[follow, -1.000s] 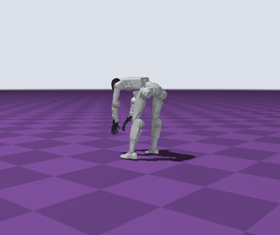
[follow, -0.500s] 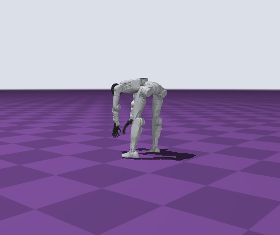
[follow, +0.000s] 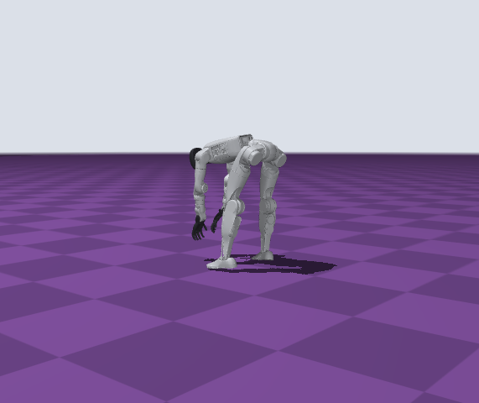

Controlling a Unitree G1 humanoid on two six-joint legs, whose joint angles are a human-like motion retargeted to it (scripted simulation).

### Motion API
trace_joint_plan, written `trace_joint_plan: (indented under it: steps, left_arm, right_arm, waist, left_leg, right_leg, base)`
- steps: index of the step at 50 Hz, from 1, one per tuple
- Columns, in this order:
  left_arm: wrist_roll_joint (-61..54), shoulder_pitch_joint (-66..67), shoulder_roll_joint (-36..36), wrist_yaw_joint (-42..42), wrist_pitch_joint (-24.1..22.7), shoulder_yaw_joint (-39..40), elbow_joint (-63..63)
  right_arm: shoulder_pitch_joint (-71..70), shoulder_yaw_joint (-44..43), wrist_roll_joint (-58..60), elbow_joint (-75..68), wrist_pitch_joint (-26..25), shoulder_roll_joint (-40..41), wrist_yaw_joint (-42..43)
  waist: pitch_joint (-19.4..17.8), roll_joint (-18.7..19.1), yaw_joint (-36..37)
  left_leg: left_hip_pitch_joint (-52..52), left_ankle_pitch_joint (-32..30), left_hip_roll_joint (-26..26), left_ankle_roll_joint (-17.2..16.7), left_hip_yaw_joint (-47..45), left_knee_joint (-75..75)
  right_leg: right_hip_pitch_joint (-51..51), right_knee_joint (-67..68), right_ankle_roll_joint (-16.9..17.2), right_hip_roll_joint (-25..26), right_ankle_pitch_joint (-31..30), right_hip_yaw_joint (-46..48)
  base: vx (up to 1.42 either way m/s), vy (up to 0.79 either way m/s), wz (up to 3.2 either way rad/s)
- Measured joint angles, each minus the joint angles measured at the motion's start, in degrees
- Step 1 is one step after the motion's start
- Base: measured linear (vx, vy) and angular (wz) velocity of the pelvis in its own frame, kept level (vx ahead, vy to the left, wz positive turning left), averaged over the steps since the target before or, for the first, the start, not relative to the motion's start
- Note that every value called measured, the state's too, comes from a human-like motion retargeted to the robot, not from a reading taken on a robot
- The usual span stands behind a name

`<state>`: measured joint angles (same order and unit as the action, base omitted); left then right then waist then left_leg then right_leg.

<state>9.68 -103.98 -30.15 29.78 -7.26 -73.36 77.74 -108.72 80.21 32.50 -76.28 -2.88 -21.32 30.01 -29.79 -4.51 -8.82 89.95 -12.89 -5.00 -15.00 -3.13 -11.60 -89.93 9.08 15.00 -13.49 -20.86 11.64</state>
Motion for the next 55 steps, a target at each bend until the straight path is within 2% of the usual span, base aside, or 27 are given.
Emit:
trace_joint_plan:
  steps: [8,10,12,17,18,20,24,25,27,28,31,32,33,34,35,38,43,47,50,52,55]
  left_arm:
    - [2.8,-0.4,-0.5,0.1,0.5,-2.0,1.4]
    - [4.1,-0.1,-1.5,0.4,0.1,-2.0,1.1]
    - [1.4,-0.3,-0.7,-1.4,-2.2,-4.9,-0.2]
    - [-0.1,2.4,0.1,0.6,-1.2,-3.1,-3.1]
    - [1.7,4.4,0.5,2.2,1.1,-0.1,-3.7]
    - [-5.4,5.2,0.0,6.6,1.1,-2.7,-7.8]
    - [-7.5,9.5,1.1,6.7,-2.6,0.5,-12.9]
    - [-6.6,10.6,0.9,6.5,-2.8,2.4,-14.0]
    - [-0.1,15.0,-0.6,3.9,-1.8,8.6,-17.6]
    - [-2.0,14.2,-1.6,5.6,-1.9,9.2,-18.9]
    - [1.0,7.2,-5.2,1.0,0.0,2.4,-24.4]
    - [1.6,8.8,-6.8,1.3,0.7,4.7,-26.6]
    - [1.6,18.1,-9.0,3.9,1.2,15.3,-29.2]
    - [1.9,21.4,-10.7,4.6,1.5,19.1,-31.1]
    - [2.2,21.9,-12.1,4.3,1.7,19.6,-32.5]
    - [2.5,18.2,-15.7,3.2,2.3,18.1,-35.4]
    - [1.3,6.2,-19.3,1.6,2.8,11.6,-36.9]
    - [0.1,-2.4,-19.0,-0.6,2.2,6.5,-35.6]
    - [-0.3,-8.2,-18.3,-2.3,1.9,3.6,-34.2]
    - [-1.6,-10.3,-19.5,-3.8,1.4,3.4,-35.0]
    - [-3.5,-10.5,-23.1,-6.9,0.9,6.7,-39.1]
  right_arm:
    - [0.1,0.0,1.4,-0.1,-1.2,1.1,2.3]
    - [0.5,0.0,0.6,0.6,-0.2,1.2,0.8]
    - [1.2,0.0,0.8,2.8,1.8,-0.8,-1.3]
    - [4.6,0.0,0.2,7.4,-0.4,-4.0,-0.1]
    - [5.9,0.0,0.4,8.1,-2.5,-4.2,0.8]
    - [6.6,0.0,-0.4,9.7,-5.3,-5.8,-0.3]
    - [9.9,0.0,-5.4,15.1,-4.1,-10.0,0.5]
    - [10.6,0.0,-5.7,15.9,-4.0,-10.8,0.2]
    - [14.0,-3.3,-3.5,19.1,-3.5,-12.3,-1.8]
    - [12.7,-2.3,-3.5,19.5,-4.5,-12.7,-1.6]
    - [9.2,0.0,-13.6,41.7,-0.6,-35.7,-7.8]
    - [10.6,-2.7,-11.2,43.6,-0.9,-35.5,-7.4]
    - [18.0,-10.8,0.6,34.6,-3.9,-21.9,-1.7]
    - [20.8,-14.0,4.7,32.3,-4.6,-17.3,0.4]
    - [21.2,-14.8,5.0,33.4,-4.2,-17.3,0.8]
    - [18.6,-15.8,4.9,36.8,-3.9,-19.2,1.0]
    - [8.4,-13.0,2.6,37.9,-4.6,-21.7,0.5]
    - [-0.3,-6.9,-0.1,36.3,-4.5,-23.4,-0.3]
    - [-6.9,-2.6,-2.4,34.2,-4.9,-23.6,-1.5]
    - [-9.0,-2.8,-3.6,33.5,-5.5,-23.1,-1.5]
    - [-9.3,-7.3,-4.4,35.2,-6.3,-23.0,-1.5]
  waist:
    - [0.0,-1.4,-1.3]
    - [0.0,-0.9,-2.0]
    - [0.0,-0.8,-1.2]
    - [0.0,0.7,-0.5]
    - [0.0,1.7,-0.7]
    - [0.0,1.6,-0.3]
    - [0.0,4.6,3.5]
    - [0.0,5.6,4.5]
    - [0.0,7.8,7.2]
    - [0.0,7.7,7.7]
    - [0.0,2.8,15.4]
    - [2.0,2.9,16.2]
    - [8.1,6.3,13.7]
    - [12.2,7.4,13.1]
    - [15.3,7.4,13.5]
    - [21.4,8.0,15.2]
    - [27.3,7.5,17.4]
    - [32.8,4.2,21.7]
    - [34.7,0.9,25.6]
    - [35.5,-1.4,27.3]
    - [35.6,-4.6,28.2]
  left_leg:
    - [0.0,-1.8,0.5,0.0,-1.0,1.5]
    - [0.0,-1.8,0.7,0.0,-1.0,1.0]
    - [0.0,-1.8,1.1,0.0,-1.0,0.1]
    - [-1.0,1.5,2.0,0.0,-0.6,-7.3]
    - [-2.5,2.5,2.3,0.0,-0.7,-8.8]
    - [-9.4,0.2,3.6,1.4,1.8,-2.2]
    - [-18.3,2.5,2.1,0.4,2.5,-4.1]
    - [-20.9,3.4,1.3,0.4,2.7,-4.9]
    - [-26.7,9.0,-2.8,0.2,1.7,-10.2]
    - [-30.3,7.2,-2.3,0.4,1.4,-7.3]
    - [-40.4,6.9,-1.2,5.1,-3.9,-3.1]
    - [-44.3,7.6,-1.5,5.7,-5.4,-2.2]
    - [-48.7,8.8,-3.1,4.1,-5.8,-1.5]
    - [-52.0,9.3,-3.5,3.9,-6.5,-0.3]
    - [-54.7,9.4,-3.3,4.4,-7.5,1.2]
    - [-63.1,9.0,-4.2,4.0,-8.8,6.0]
    - [-75.3,7.8,-4.7,3.0,-10.4,13.5]
    - [-79.5,7.1,-3.7,2.6,-13.2,16.6]
    - [-80.0,6.7,-3.9,2.5,-15.8,16.6]
    - [-79.9,6.1,-4.0,2.7,-17.6,16.4]
    - [-78.4,6.6,-4.2,3.3,-19.5,13.0]
  right_leg:
    - [0.0,-2.1,0.0,0.1,-3.0,0.6]
    - [0.0,-1.6,0.0,0.0,-3.7,0.6]
    - [0.1,-0.8,0.0,-0.4,-4.3,0.9]
    - [3.5,2.4,0.0,-2.2,-3.4,-0.3]
    - [5.1,3.6,0.0,-2.9,-2.6,-1.2]
    - [10.1,0.6,-0.4,-3.8,-4.3,-3.2]
    - [19.4,1.4,0.0,-1.9,-5.5,-3.2]
    - [22.1,1.3,0.0,-1.0,-5.7,-3.7]
    - [28.5,5.1,0.0,2.3,-2.1,-3.5]
    - [31.7,2.9,0.0,2.0,-2.7,-5.4]
    - [38.4,7.5,0.0,-1.1,2.2,-8.3]
    - [41.4,10.8,0.0,-1.9,4.5,-7.9]
    - [45.8,14.2,0.0,-1.6,7.0,-5.7]
    - [48.8,17.7,0.0,-2.3,9.2,-4.9]
    - [51.1,21.3,0.0,-3.4,11.1,-5.0]
    - [60.5,28.6,-0.9,-3.3,15.4,-6.2]
    - [78.5,30.4,-2.2,-3.1,19.9,-8.8]
    - [88.3,20.9,-1.0,-4.8,20.4,-9.9]
    - [92.8,9.2,0.0,-4.6,16.1,-11.8]
    - [94.2,4.2,0.0,-5.2,14.6,-11.4]
    - [95.4,1.6,0.0,-7.5,18.4,-7.2]
  base:
    - [-0.10,0.05,-0.07]
    - [-0.16,0.10,-0.25]
    - [-0.20,0.13,-0.30]
    - [-0.13,0.21,-0.44]
    - [-0.04,0.24,-0.33]
    - [-0.05,0.20,-0.16]
    - [-0.14,0.08,-0.82]
    - [-0.06,-0.02,-1.45]
    - [-0.01,0.03,-1.48]
    - [0.00,0.27,-1.00]
    - [0.08,0.45,-1.07]
    - [0.27,0.28,-1.23]
    - [0.33,0.17,-1.04]
    - [0.34,0.13,-0.81]
    - [0.27,0.13,-0.59]
    - [0.23,0.01,-0.36]
    - [0.16,-0.09,-0.15]
    - [0.04,-0.17,-0.45]
    - [-0.10,-0.33,-0.74]
    - [-0.18,-0.38,-0.77]
    - [-0.23,-0.34,-0.53]
